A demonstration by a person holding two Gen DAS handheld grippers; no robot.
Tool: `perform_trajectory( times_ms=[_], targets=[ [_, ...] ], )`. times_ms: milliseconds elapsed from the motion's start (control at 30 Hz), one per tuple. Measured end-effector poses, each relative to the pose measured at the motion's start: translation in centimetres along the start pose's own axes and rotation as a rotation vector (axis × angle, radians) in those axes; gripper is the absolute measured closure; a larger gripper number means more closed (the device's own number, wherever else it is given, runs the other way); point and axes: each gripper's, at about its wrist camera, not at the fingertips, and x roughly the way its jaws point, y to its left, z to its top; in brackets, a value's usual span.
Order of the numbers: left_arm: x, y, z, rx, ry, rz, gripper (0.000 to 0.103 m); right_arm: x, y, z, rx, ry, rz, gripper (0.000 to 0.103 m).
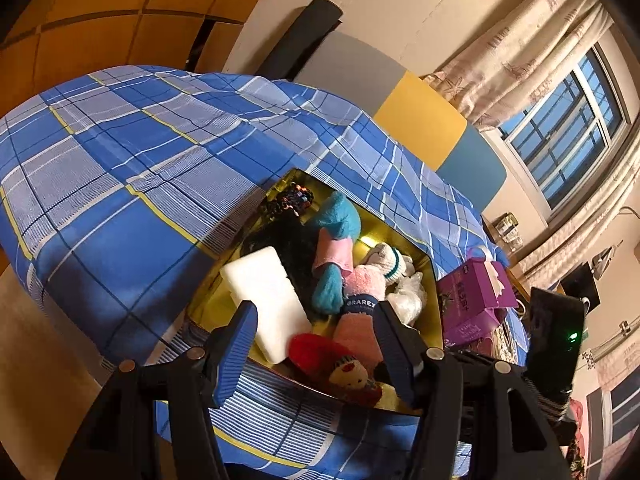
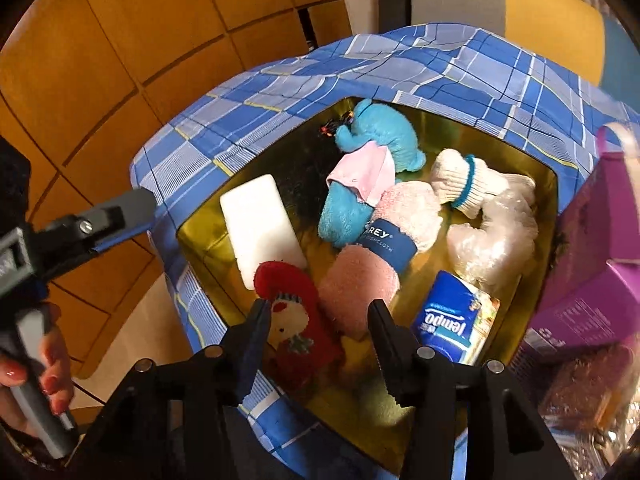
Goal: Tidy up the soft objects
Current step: 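Lower the red Christmas stocking into the gold tray and open the right tool, then move the right tool back over the bed to the cream knit glove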
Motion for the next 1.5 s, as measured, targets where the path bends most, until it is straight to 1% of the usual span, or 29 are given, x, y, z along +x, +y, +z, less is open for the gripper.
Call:
perform_trajectory(
  times_ms=[133, 200, 267, 400, 467, 567, 600, 733, 833, 933, 1067, 1133, 1267, 1333, 1433, 1500],
  targets=[
    [0.5, -0.6, -0.5, 0.009, 0.017, -0.007, 0.042, -2.0, 0.0, -0.3, 0.004, -0.034, -0.046, 0.052],
    [0.8, -1.0, -0.8, 0.015, 0.031, -0.012, 0.042, -3.4, 0.0, -0.4, 0.001, -0.065, -0.064, 0.050],
    [1.2, -1.5, -1.1, 0.024, 0.047, -0.020, 0.042, -5.3, -0.2, -0.5, -0.003, -0.104, -0.100, 0.048],
    [1.7, -3.0, -1.6, 0.059, 0.066, -0.040, 0.042, -8.8, -1.5, -0.8, 0.029, -0.172, -0.147, 0.046],
    [1.9, -3.8, -1.8, 0.079, 0.073, -0.047, 0.042, -10.8, -2.7, -1.0, 0.056, -0.208, -0.174, 0.044],
    [2.4, -5.6, -2.0, 0.121, 0.086, -0.068, 0.042, -13.9, -5.6, -1.5, 0.110, -0.258, -0.240, 0.043],
    [2.5, -6.1, -2.1, 0.133, 0.089, -0.078, 0.042, -14.5, -6.1, -1.6, 0.122, -0.266, -0.255, 0.043],
    [3.0, -9.3, -2.5, 0.202, 0.107, -0.126, 0.042, -17.4, -10.5, -3.0, 0.209, -0.297, -0.346, 0.043],
    [3.4, -11.8, -3.1, 0.264, 0.124, -0.160, 0.042, -18.7, -13.6, -4.1, 0.270, -0.302, -0.399, 0.042],
    [3.9, -14.3, -3.8, 0.322, 0.145, -0.198, 0.042, -19.5, -17.6, -5.9, 0.334, -0.291, -0.474, 0.038],
    [4.4, -16.9, -4.8, 0.377, 0.175, -0.240, 0.042, -19.2, -23.2, -8.5, 0.434, -0.243, -0.533, 0.037],
    [4.8, -18.4, -5.4, 0.407, 0.193, -0.262, 0.042, -18.5, -26.8, -10.2, 0.490, -0.186, -0.557, 0.037],
    [5.5, -20.4, -6.3, 0.436, 0.228, -0.288, 0.042, -17.1, -32.2, -13.2, 0.581, -0.107, -0.572, 0.037],
    [5.9, -21.1, -6.7, 0.446, 0.243, -0.295, 0.042, -16.9, -33.9, -14.1, 0.594, -0.099, -0.579, 0.037],
    [6.3, -22.2, -7.5, 0.467, 0.268, -0.302, 0.042, -16.7, -35.9, -13.8, 0.593, -0.117, -0.566, 0.037],
    [6.6, -22.8, -7.7, 0.477, 0.277, -0.304, 0.042, -16.6, -37.0, -12.8, 0.576, -0.134, -0.566, 0.037]
  ],
)
